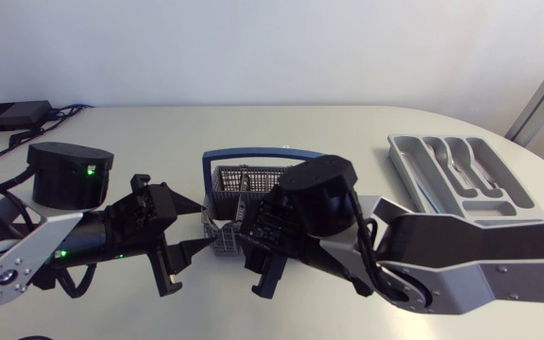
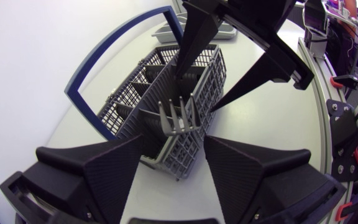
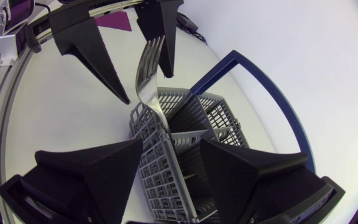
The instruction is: Sort the cutlery from the basket into the organizer compartments.
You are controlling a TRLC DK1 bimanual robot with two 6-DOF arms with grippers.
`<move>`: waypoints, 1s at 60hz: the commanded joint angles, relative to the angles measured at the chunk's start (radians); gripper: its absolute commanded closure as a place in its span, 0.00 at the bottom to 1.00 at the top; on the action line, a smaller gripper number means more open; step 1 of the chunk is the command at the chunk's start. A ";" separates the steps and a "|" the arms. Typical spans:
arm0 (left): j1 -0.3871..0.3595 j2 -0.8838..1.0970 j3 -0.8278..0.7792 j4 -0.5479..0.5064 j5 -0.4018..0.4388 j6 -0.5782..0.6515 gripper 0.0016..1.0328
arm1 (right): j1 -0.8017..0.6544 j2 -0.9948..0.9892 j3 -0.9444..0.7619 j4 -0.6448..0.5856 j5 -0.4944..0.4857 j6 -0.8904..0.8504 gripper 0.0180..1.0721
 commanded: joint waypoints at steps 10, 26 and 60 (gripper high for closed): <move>-0.006 0.030 0.064 0.021 0.007 -0.040 0.41 | 0.031 0.041 0.029 0.042 0.024 -0.011 0.37; -0.023 0.037 0.088 0.013 0.007 -0.051 0.42 | 0.057 0.096 0.069 0.092 0.074 -0.011 0.44; -0.015 -0.175 0.088 -0.151 0.010 -0.054 0.42 | 0.068 0.165 0.109 0.128 0.145 -0.022 0.66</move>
